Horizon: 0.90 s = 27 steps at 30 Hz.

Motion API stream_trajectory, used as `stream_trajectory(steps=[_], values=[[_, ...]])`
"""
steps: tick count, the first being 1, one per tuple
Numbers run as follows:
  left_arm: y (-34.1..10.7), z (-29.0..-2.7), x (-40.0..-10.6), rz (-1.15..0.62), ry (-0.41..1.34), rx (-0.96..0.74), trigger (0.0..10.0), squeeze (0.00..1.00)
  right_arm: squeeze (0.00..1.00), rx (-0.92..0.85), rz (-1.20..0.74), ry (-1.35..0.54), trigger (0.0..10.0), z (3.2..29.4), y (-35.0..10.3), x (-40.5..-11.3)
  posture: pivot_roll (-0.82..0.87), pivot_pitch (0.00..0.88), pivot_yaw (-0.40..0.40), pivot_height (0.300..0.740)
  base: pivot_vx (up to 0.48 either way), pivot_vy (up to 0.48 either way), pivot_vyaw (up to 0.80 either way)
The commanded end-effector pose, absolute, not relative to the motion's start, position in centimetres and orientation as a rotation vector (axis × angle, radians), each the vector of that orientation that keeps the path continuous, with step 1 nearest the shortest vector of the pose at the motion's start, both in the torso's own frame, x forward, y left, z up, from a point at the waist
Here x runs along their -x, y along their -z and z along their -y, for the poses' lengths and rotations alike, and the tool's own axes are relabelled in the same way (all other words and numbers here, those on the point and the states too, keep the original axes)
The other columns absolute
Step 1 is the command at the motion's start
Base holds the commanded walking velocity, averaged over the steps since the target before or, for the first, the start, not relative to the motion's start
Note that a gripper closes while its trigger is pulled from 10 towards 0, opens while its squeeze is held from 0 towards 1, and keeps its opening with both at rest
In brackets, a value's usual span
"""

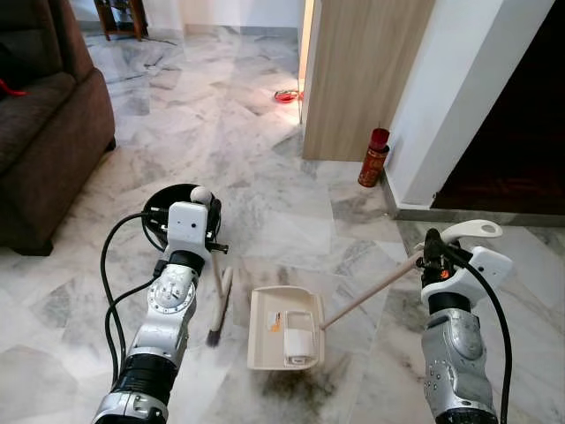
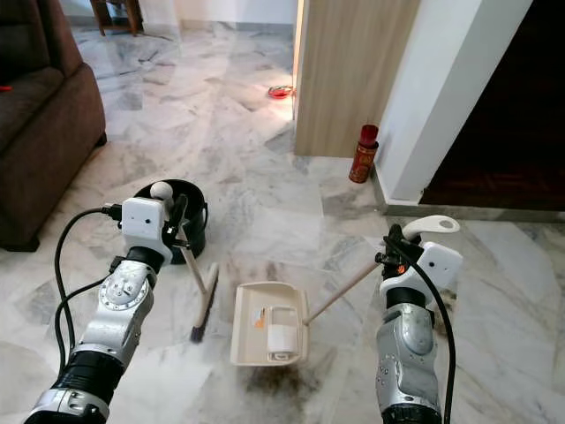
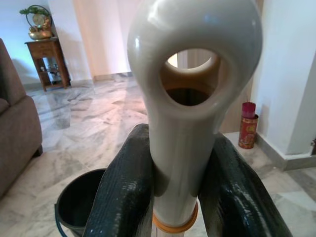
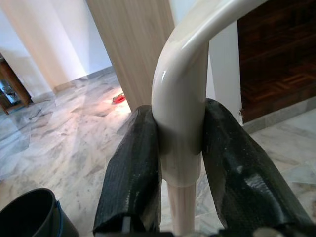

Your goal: Sweep floor

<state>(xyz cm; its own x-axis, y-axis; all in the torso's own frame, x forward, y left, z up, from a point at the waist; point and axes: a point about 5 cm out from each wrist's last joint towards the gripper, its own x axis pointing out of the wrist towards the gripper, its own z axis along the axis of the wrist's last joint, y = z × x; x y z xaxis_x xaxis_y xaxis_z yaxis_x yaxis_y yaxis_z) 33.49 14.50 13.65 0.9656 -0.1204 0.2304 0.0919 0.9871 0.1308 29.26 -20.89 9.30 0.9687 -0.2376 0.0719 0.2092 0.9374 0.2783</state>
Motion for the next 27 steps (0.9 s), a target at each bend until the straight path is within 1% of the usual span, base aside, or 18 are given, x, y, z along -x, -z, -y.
stream_trajectory(steps=[1,12,27], values=[[-14.60,-14.45,-33.60,0.286,0.110,-0.126,10.0,0.00,0.00,-0.279,0.160,0.232,10.0,21.14,-10.39,-29.50,0.05,0.081,-0.043,0.740,0.000,0.000,0.00],[-14.51,-14.53,-33.57,0.279,0.097,-0.116,10.0,0.00,0.00,-0.271,0.162,0.243,10.0,21.71,-10.43,-29.25,0.04,0.100,-0.051,0.740,0.000,0.000,0.00],[-14.55,-14.65,-33.59,0.276,0.085,-0.112,10.0,0.00,0.00,-0.272,0.159,0.238,10.0,21.78,-10.50,-29.29,0.04,0.125,-0.058,0.740,0.000,0.000,0.00]])
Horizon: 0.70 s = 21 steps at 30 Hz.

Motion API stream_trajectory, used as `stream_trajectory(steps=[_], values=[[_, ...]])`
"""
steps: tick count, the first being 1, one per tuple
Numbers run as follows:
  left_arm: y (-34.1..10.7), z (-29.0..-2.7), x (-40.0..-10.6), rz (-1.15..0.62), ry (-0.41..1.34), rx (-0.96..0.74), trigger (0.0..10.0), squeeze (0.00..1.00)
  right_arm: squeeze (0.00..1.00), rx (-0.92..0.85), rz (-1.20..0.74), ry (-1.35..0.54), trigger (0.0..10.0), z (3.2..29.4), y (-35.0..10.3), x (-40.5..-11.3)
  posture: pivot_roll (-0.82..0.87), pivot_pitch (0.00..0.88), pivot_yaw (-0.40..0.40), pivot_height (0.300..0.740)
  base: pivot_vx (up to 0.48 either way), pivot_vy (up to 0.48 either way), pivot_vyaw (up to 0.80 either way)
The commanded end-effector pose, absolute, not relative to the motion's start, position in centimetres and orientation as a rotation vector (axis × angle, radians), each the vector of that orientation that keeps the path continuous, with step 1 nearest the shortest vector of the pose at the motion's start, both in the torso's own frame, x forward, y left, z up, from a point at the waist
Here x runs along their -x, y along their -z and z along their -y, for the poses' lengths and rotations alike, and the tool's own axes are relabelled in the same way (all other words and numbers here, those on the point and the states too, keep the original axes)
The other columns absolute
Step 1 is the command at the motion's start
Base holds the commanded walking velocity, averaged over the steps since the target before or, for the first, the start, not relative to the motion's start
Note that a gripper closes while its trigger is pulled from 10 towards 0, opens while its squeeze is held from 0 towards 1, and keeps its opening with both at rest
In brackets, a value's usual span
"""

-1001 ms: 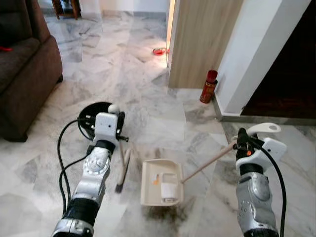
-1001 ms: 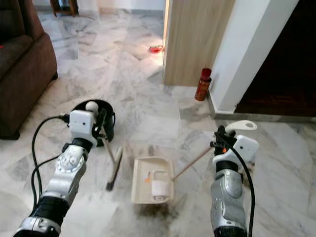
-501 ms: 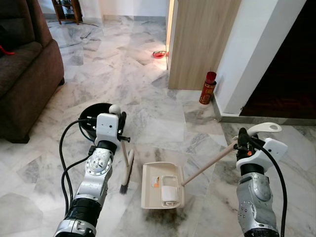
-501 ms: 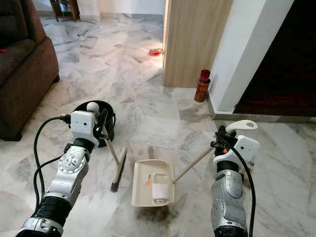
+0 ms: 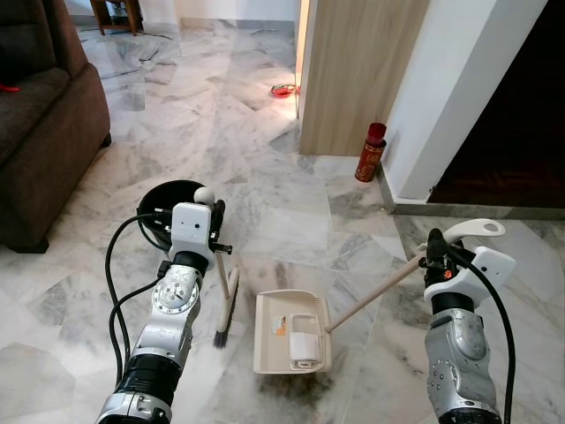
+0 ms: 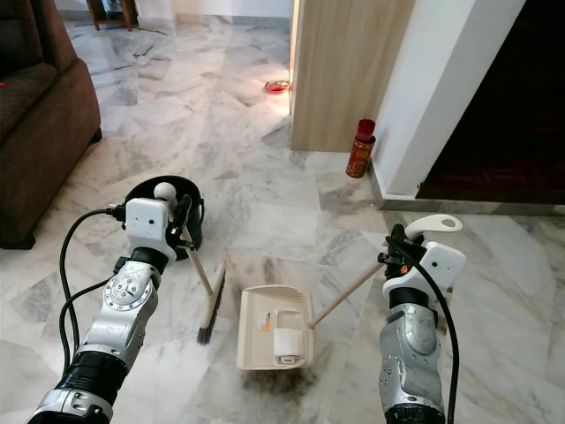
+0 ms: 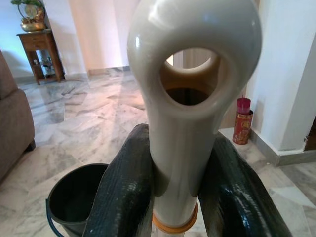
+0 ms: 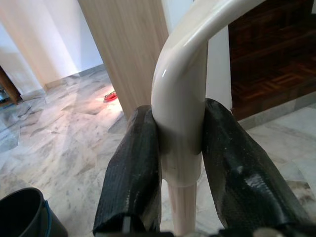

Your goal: Sweep floor

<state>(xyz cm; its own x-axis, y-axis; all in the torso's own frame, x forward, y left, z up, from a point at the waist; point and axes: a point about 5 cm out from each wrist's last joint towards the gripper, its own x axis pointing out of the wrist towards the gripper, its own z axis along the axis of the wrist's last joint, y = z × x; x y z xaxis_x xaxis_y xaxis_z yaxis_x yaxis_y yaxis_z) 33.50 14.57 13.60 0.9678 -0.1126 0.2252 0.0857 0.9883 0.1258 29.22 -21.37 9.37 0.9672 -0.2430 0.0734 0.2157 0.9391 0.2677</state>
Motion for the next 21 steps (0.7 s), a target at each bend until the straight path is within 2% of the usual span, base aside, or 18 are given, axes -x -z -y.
stream_trajectory(steps=[1,11,21], values=[[-14.55,-14.65,-33.59,0.276,0.085,-0.113,10.0,0.00,0.00,-0.272,0.159,0.239,10.0,21.78,-10.50,-29.28,0.04,0.126,-0.058,0.740,0.000,0.000,0.00],[-14.54,-14.74,-33.57,0.275,0.082,-0.112,10.0,0.00,0.00,-0.272,0.156,0.240,10.0,21.83,-10.46,-29.22,0.04,0.131,-0.058,0.740,0.000,0.000,0.00],[-14.49,-14.67,-33.55,0.274,0.086,-0.111,10.0,0.00,0.00,-0.272,0.159,0.238,10.0,21.81,-10.50,-29.30,0.04,0.114,-0.053,0.740,0.000,0.257,0.00]])
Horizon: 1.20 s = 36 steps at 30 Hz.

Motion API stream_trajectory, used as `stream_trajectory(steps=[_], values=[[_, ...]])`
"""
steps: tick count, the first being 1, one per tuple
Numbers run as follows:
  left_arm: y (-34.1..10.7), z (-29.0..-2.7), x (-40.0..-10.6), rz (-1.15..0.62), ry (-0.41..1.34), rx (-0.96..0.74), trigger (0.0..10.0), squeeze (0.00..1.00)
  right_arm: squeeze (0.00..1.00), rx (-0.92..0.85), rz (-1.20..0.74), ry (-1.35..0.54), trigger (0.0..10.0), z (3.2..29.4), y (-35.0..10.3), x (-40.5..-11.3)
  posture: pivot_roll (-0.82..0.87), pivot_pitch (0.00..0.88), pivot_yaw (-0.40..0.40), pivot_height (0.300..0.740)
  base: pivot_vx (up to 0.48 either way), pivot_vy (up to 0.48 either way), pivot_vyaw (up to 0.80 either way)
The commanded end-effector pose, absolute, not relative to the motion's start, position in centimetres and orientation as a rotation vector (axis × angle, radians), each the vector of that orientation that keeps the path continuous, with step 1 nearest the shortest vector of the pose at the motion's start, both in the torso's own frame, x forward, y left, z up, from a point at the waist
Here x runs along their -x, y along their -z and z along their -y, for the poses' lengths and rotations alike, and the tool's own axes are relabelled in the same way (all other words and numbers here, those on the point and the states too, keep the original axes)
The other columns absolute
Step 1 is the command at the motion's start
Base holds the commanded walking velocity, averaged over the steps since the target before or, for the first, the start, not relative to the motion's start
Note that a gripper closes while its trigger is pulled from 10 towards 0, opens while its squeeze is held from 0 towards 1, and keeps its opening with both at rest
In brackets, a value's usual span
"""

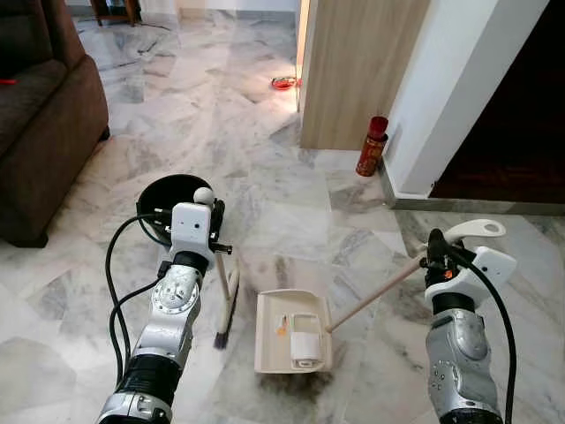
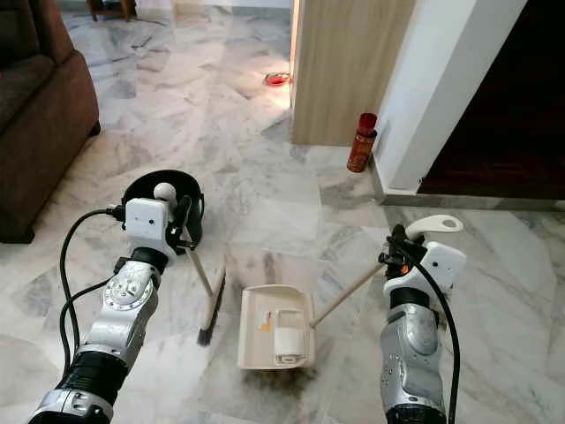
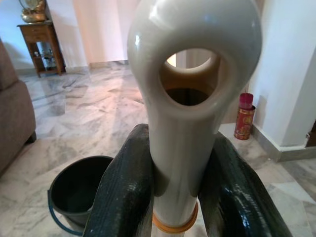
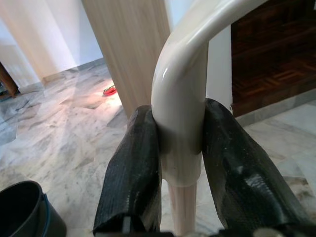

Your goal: Sweep floor

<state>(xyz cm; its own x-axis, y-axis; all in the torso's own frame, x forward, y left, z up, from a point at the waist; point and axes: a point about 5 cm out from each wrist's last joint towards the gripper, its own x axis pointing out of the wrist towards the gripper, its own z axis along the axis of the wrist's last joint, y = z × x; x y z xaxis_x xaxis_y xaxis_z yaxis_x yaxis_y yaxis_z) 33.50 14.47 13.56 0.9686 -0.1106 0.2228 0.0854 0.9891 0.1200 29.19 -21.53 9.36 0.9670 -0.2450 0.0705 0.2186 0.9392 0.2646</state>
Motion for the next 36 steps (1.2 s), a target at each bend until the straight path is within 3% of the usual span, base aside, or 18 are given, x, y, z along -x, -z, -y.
stream_trajectory(steps=[1,36], values=[[-14.48,-14.67,-33.55,0.274,0.086,-0.111,10.0,0.00,0.00,-0.272,0.159,0.238,10.0,21.82,-10.50,-29.31,0.04,0.112,-0.053,0.740,0.000,0.262,0.00],[-14.63,-14.73,-33.58,0.278,0.074,-0.108,10.0,0.00,0.00,-0.277,0.148,0.214,10.0,21.34,-10.38,-29.62,0.05,0.112,-0.060,0.740,0.000,0.330,0.00]])
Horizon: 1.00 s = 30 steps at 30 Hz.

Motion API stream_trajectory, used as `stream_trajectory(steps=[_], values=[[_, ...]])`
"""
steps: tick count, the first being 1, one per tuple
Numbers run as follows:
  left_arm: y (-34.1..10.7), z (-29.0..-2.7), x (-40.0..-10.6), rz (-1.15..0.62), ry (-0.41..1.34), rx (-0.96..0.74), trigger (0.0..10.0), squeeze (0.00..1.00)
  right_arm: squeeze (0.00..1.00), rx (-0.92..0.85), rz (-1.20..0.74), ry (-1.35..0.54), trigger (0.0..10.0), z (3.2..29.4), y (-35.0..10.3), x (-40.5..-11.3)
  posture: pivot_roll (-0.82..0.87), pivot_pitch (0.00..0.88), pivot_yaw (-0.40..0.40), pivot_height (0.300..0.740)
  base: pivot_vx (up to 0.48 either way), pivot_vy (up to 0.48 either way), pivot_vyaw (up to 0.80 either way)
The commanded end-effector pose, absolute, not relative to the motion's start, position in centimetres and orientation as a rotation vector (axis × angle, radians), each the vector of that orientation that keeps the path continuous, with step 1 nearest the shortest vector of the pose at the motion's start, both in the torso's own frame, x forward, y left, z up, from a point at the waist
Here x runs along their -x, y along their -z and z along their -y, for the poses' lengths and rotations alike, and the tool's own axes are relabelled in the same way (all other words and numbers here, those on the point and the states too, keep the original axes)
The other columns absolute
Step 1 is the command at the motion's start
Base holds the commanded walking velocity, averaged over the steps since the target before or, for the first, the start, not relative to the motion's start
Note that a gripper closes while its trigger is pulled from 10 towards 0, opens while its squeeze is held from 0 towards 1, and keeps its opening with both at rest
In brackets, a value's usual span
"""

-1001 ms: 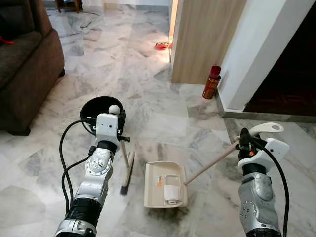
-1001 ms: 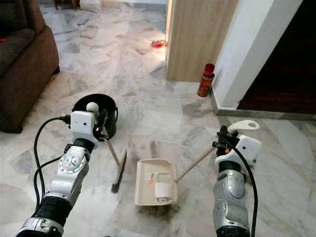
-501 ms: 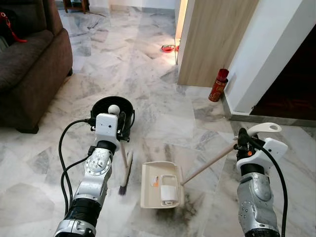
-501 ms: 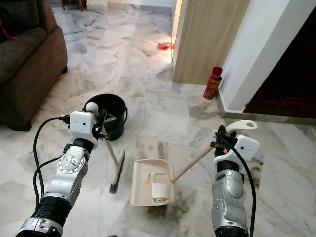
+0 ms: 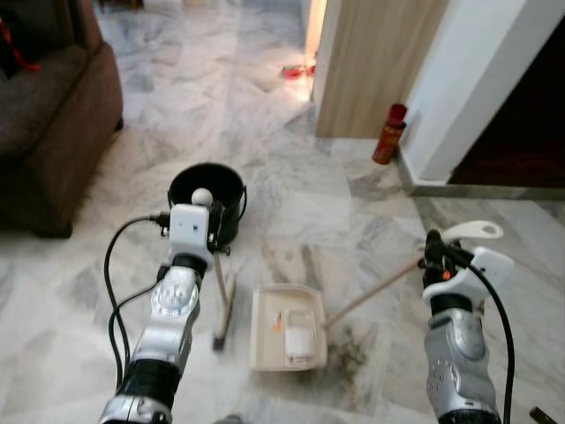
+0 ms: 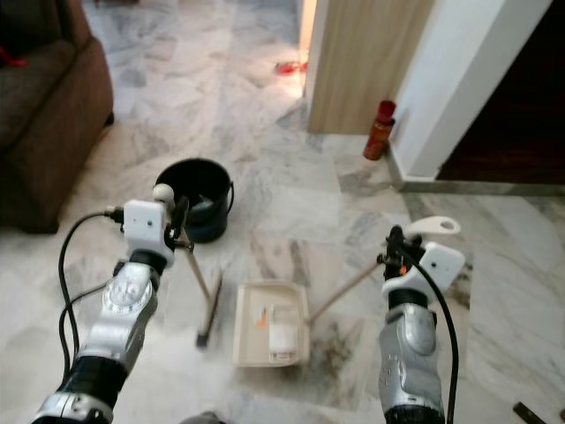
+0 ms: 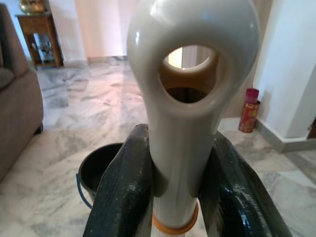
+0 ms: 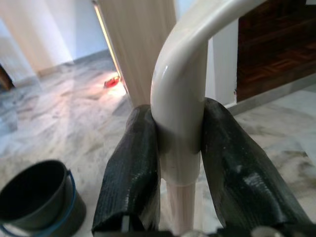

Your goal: Sweep floor

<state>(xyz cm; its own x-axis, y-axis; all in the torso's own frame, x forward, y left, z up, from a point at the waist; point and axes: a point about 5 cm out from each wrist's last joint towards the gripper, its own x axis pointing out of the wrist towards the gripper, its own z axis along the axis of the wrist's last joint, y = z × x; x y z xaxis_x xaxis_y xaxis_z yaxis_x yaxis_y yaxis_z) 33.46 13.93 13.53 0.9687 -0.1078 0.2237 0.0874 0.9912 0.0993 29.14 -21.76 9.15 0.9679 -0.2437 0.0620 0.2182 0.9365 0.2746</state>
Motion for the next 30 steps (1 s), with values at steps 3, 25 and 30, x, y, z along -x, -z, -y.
stream_trajectory(steps=[3,25,30], values=[[-14.64,-14.77,-33.60,0.278,0.071,-0.108,10.0,0.00,0.00,-0.277,0.148,0.214,10.0,21.37,-10.39,-29.64,0.05,0.113,-0.061,0.740,0.000,0.359,0.00],[-14.75,-15.03,-33.63,0.277,0.060,-0.114,10.0,0.00,0.00,-0.282,0.148,0.208,10.0,21.26,-10.39,-29.68,0.06,0.118,-0.064,0.740,0.000,0.359,0.00],[-14.75,-15.06,-33.60,0.279,0.061,-0.115,10.0,0.00,0.00,-0.284,0.152,0.209,10.0,21.15,-10.40,-29.63,0.05,0.119,-0.062,0.740,0.000,0.335,0.00]])
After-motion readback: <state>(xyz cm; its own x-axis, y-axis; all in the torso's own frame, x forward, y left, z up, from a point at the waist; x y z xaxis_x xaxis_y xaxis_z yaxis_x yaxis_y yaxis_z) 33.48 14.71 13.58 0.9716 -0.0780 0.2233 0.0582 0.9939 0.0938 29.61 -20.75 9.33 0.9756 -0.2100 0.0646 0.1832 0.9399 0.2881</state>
